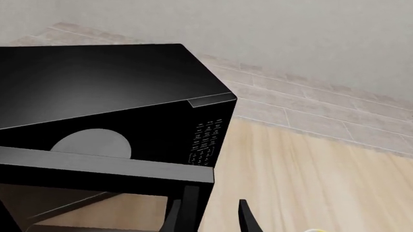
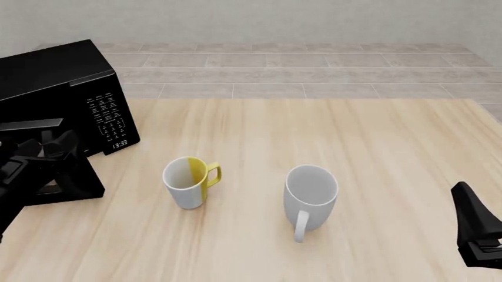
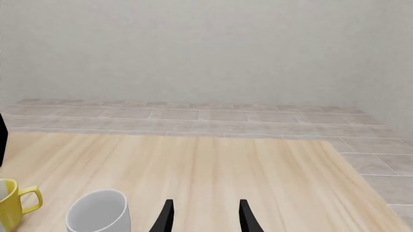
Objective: Close the microwave.
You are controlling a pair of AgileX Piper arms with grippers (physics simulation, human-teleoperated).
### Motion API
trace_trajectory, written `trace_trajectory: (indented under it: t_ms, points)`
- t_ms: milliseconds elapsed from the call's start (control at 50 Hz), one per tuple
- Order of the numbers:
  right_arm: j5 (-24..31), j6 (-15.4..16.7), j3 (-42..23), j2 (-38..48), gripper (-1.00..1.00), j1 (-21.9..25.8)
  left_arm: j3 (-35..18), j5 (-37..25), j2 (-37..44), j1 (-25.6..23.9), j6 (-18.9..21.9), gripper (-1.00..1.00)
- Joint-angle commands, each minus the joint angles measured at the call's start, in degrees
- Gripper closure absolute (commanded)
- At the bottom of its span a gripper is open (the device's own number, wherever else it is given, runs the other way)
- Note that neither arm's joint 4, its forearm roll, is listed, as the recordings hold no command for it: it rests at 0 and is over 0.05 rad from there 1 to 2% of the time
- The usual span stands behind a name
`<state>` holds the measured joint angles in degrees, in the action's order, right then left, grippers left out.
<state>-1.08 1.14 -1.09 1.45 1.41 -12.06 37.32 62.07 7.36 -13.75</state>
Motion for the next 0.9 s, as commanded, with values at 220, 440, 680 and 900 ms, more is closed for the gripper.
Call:
trace_trajectory:
  t_ms: [220, 440, 680, 900]
  points:
    - [0.2, 0.1, -0.4, 0.3, -1.0, 0.3, -6.1, 1.4, 13.0, 2.0, 3.0, -1.0]
    - [-0.6, 0.1, 0.1, 0.8, -1.0, 0.5, -10.2, -1.3, 14.4, 3.0, 3.1, -1.0]
    - [-0.9, 0.1, 0.0, 1.2, -1.0, 0.7, -14.5, -3.3, 16.6, 3.2, 4.5, -1.0]
    - [0.2, 0.1, -0.2, 0.0, -1.0, 0.7, -19.0, -4.9, 19.9, 4.4, 5.2, -1.0]
